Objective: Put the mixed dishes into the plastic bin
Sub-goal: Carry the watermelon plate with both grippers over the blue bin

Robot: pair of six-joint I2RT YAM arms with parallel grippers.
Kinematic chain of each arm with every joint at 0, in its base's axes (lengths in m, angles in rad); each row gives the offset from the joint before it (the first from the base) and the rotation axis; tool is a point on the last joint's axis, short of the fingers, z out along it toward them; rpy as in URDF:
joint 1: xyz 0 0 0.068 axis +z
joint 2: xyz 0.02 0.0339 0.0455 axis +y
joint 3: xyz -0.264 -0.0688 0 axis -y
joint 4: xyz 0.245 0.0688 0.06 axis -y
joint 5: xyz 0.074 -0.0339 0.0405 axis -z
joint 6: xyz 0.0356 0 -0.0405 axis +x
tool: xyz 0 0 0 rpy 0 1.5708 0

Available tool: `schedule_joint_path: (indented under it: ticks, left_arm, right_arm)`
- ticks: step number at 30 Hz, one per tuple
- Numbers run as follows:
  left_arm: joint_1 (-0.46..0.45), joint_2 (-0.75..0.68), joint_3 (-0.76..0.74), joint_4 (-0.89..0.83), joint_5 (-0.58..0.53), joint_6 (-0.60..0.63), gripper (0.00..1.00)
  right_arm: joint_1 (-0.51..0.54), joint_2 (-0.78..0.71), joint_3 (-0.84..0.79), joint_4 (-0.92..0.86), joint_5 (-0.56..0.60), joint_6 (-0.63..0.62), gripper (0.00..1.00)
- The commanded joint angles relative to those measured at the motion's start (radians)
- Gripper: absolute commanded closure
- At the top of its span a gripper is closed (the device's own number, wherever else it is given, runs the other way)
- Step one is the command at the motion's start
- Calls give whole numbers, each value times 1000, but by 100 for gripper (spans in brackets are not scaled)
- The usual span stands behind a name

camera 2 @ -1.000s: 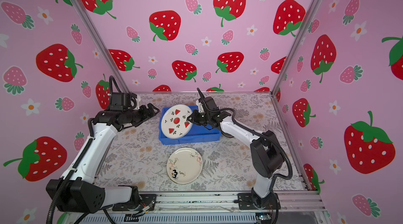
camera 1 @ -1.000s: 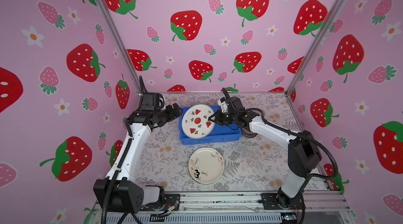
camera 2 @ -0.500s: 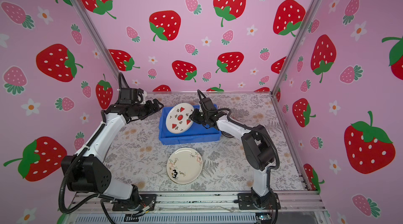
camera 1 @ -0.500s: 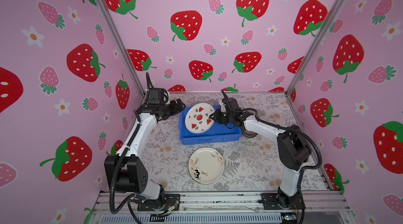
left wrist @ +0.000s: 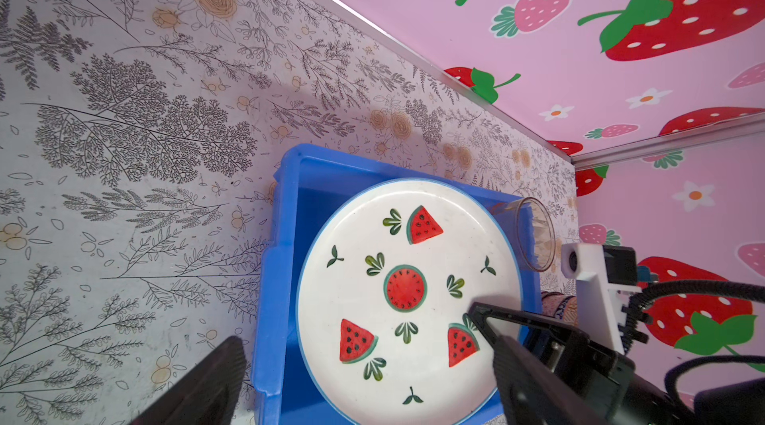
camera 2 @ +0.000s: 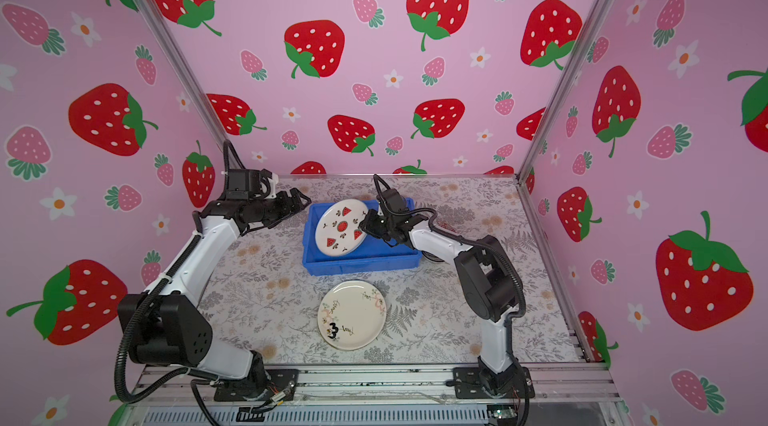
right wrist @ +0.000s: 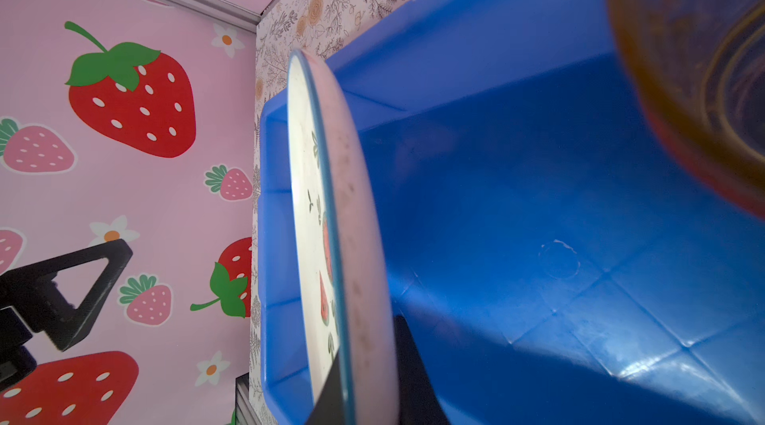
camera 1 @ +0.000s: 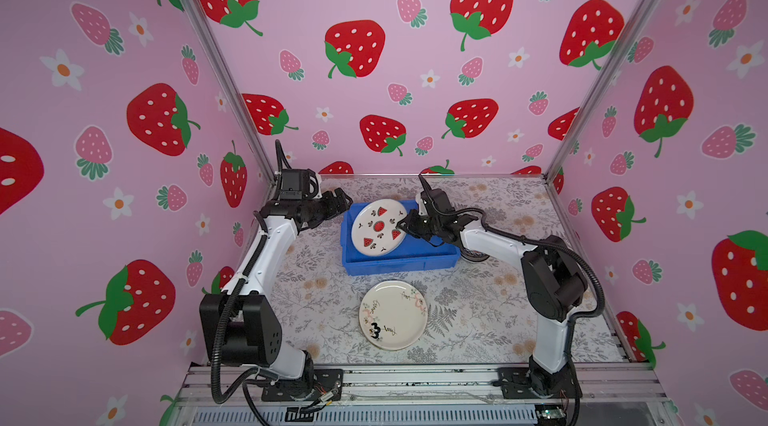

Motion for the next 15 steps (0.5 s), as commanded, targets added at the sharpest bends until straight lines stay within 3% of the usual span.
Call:
schedule_joint_path:
  ticks: [1, 15]
  left_arm:
    - [4, 10, -18, 4, 4, 3, 4]
    - [-2, 43, -20, -10, 0, 2, 4]
  right_arm:
    - [8, -20, 23, 116, -23, 27, 98]
    - [18, 12, 2, 117, -24, 21, 98]
